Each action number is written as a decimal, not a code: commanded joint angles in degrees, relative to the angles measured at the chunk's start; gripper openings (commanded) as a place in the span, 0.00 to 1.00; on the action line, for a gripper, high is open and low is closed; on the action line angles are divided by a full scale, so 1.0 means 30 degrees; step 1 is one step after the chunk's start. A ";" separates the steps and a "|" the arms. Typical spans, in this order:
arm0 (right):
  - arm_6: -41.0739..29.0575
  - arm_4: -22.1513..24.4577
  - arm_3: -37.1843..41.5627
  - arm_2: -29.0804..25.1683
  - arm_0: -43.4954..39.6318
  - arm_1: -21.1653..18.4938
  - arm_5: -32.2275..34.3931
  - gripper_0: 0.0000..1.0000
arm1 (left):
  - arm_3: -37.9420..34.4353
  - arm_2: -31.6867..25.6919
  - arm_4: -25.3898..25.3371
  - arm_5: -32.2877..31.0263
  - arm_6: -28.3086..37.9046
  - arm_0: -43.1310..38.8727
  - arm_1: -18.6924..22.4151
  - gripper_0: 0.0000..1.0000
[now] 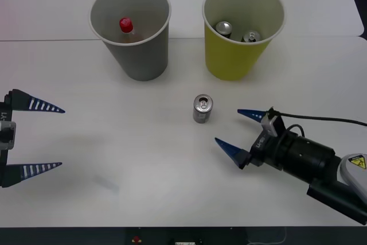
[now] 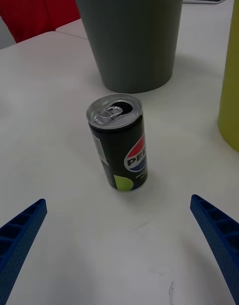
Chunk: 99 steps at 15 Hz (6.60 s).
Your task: Put the can into the green bin and the plastic bottle into the gray bin
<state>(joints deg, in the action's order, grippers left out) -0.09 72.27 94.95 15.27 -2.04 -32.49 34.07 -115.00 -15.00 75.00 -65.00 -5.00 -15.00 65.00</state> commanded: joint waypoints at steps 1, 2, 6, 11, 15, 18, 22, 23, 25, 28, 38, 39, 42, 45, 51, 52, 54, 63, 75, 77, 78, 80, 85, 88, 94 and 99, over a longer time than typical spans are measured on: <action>0.0117 0.0608 -0.0829 0.0036 0.0623 0.1044 -0.0077 1.00 | 0.0000 0.0000 0.0000 0.0000 0.0000 0.0000 0.0000 1.00; 0.0205 0.0726 -0.1093 0.0036 0.0828 0.1366 -0.0077 1.00 | 0.0000 0.0000 0.0000 0.0000 0.0000 0.0000 0.0000 1.00; 0.0469 0.1282 -0.2265 0.0094 0.1707 0.2626 -0.0223 1.00 | 0.0000 0.0000 0.0000 0.0000 0.0000 0.0000 0.0000 1.00; 0.0703 0.1692 -0.4140 0.0123 0.3172 0.4120 -0.0428 1.00 | 0.0000 0.0000 0.0000 0.0000 0.0000 0.0000 0.0000 1.00; 0.1055 0.1722 -0.5282 0.0329 0.4197 0.4911 -0.0692 1.00 | 0.0000 0.0000 0.0000 0.0000 0.0000 0.0000 0.0000 1.00; 0.1113 0.1722 -0.5399 0.0651 0.4373 0.4999 -0.1073 1.00 | 0.0000 0.0000 0.0000 0.0000 0.0000 0.0000 0.0000 1.00; 0.1289 0.1927 -0.5399 0.0680 0.4461 0.4999 -0.1102 0.00 | 0.0000 0.0000 0.0000 0.0000 0.0000 0.0000 0.0000 1.00; 0.1319 0.1956 -0.5399 0.0680 0.4490 0.4999 -0.1102 0.00 | 0.0000 0.0000 0.0000 0.0000 0.0000 0.0000 0.0000 1.00; 0.1319 0.1927 -0.5399 0.0680 0.4461 0.4999 -0.1102 0.00 | 0.0000 0.0000 0.0000 0.0000 0.0000 0.0000 0.0000 1.00; 0.1319 0.1927 -0.5399 0.0680 0.4490 0.4970 -0.0985 0.00 | 0.0000 0.0000 0.0000 0.0000 0.0000 0.0000 0.0000 1.00; -0.3457 0.0814 -0.2265 0.2057 0.3933 0.1513 -0.0399 0.00 | 0.0000 0.0000 0.0000 0.0000 0.0000 0.0000 0.0000 1.00; -0.4424 0.0814 -0.1620 0.2145 0.3758 0.0956 -0.0370 0.00 | 0.0000 0.0000 0.0000 0.0000 0.0000 0.0000 0.0000 1.00; -0.7529 0.1224 0.0313 0.2174 0.3318 -0.0597 -0.0370 0.00 | 0.0000 0.0000 0.0000 0.0000 0.0000 0.0000 0.0000 1.00; -1.0928 0.1546 0.2276 0.2145 0.2908 -0.2384 -0.0341 0.00 | 0.0000 0.0000 0.0000 0.0000 0.0000 0.0000 0.0000 1.00; -1.8105 0.1898 0.6700 0.0475 0.1765 -0.6749 -0.0253 0.00 | 0.0000 0.0000 0.0000 0.0000 0.0000 0.0000 0.0000 1.00; -1.9219 0.1985 0.7315 -0.0170 0.1560 -0.7306 0.0099 0.00 | 0.0000 0.0000 0.0000 0.0000 0.0000 0.0000 0.0000 1.00; -2.1123 0.1985 0.8136 -0.1927 0.1179 -0.7833 0.1359 0.00 | 0.0000 0.0000 0.0000 0.0000 0.0000 0.0000 0.0000 1.00; -2.5224 0.1898 0.8956 -0.7230 0.2468 -0.9034 0.3995 0.00 | 0.0000 0.0000 0.0000 0.0000 0.0000 0.0000 0.0000 1.00; -2.7392 0.3948 0.0812 -0.7259 1.2107 -0.8009 1.1993 0.00 | 0.0000 0.0000 0.0000 0.0000 0.0000 0.0000 0.0000 1.00; -2.7422 0.5765 -0.0097 -0.7230 1.3631 -0.7159 1.3370 0.00 | 0.0000 0.0000 0.0000 0.0000 0.0000 0.0000 0.0000 1.00; -2.7422 0.6819 -0.0478 -0.7259 1.4304 -0.6515 1.3956 0.00 | 0.0000 0.0000 0.0000 0.0000 0.0000 0.0000 0.0000 1.00; -2.7422 0.8724 -0.1063 -0.7230 1.5388 -0.5489 1.5040 0.00 | 0.0000 0.0000 0.0000 0.0000 0.0000 0.0000 0.0000 1.00; -2.7392 1.3470 -0.2147 -0.6703 1.7761 -0.2794 1.6476 0.00 | 0.0000 0.0000 0.0000 0.0000 0.0000 0.0000 0.0000 1.00; -2.7392 1.5843 -0.3231 -0.5589 1.9256 -0.1622 1.6476 0.00 | 0.0000 0.0000 0.0000 0.0000 0.0000 0.0000 0.0000 1.00; -2.6660 1.7689 -0.4315 -0.4418 2.0427 -0.0890 1.6476 0.00 | 0.0000 0.0000 0.0000 0.0000 0.0000 0.0000 0.0000 1.00; -2.5224 1.7513 -0.4315 -0.4418 2.0427 -0.0919 1.6652 1.00 | 0.0000 0.0000 0.0000 0.0000 0.0000 0.0000 0.0000 1.00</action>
<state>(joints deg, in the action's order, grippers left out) -76.41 124.89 82.00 2.02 59.27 -35.19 83.96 -115.00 -15.00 75.00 -65.00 -5.00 -15.00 65.00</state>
